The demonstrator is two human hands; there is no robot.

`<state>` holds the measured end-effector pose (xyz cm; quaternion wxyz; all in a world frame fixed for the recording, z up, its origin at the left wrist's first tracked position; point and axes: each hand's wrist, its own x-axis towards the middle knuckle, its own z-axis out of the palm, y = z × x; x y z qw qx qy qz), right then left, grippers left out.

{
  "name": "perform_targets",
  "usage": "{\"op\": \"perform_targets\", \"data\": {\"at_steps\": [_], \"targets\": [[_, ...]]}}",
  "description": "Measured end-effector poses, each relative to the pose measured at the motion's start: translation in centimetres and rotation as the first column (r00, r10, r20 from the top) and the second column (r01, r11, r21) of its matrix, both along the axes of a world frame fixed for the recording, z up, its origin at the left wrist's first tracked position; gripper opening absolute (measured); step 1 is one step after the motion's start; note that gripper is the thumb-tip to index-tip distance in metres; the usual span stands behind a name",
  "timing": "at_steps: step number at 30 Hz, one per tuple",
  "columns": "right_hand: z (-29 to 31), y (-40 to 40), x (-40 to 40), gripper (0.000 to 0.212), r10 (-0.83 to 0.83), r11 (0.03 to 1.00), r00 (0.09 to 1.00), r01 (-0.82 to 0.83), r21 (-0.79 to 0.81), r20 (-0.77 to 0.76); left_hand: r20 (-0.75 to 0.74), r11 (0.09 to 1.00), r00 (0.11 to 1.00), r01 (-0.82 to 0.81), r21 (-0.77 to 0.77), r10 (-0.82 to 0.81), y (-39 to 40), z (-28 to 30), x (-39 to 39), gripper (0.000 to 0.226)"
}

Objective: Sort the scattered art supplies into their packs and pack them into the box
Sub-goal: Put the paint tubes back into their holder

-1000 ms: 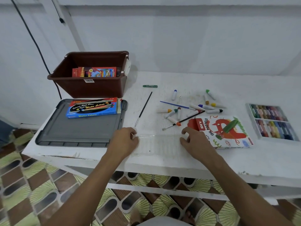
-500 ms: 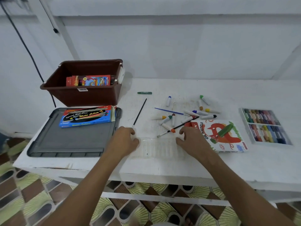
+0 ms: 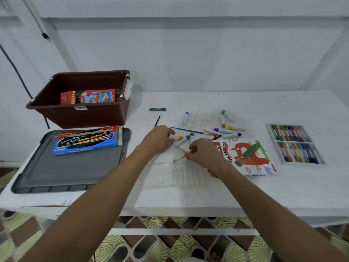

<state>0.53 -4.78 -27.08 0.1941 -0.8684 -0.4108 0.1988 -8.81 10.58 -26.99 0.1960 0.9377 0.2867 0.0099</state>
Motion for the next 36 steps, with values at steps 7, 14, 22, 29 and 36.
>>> {"op": "perform_targets", "data": {"at_steps": [7,14,22,29,36], "targets": [[0.4,-0.7,0.5,0.026,-0.013,0.984,0.993,0.034,0.174,-0.118,0.039,0.995,0.995,-0.091,-0.050,0.093,-0.4,0.4,-1.9,0.018],[1.7,-0.4,-2.7,0.026,0.115,0.929,0.900,0.053,0.367,-0.421,0.097,0.928,0.925,-0.357,-0.112,0.367,-1.6,1.8,-10.2,0.023],[-0.4,2.6,-7.6,0.032,0.131,0.975,0.909,-0.045,0.219,-0.396,0.037,0.881,0.906,-0.399,-0.254,0.422,-4.9,1.1,-14.5,0.020],[-1.4,3.2,-9.2,0.027,0.135,0.967,0.941,-0.056,0.250,-0.310,0.057,0.875,0.891,-0.426,-0.231,0.449,-5.5,0.1,-14.0,0.028],[-1.8,2.4,-9.2,0.027,0.242,0.942,0.947,-0.178,0.286,-0.209,0.071,0.878,0.895,-0.413,-0.241,0.440,-5.6,-0.4,-14.3,0.024]]}}
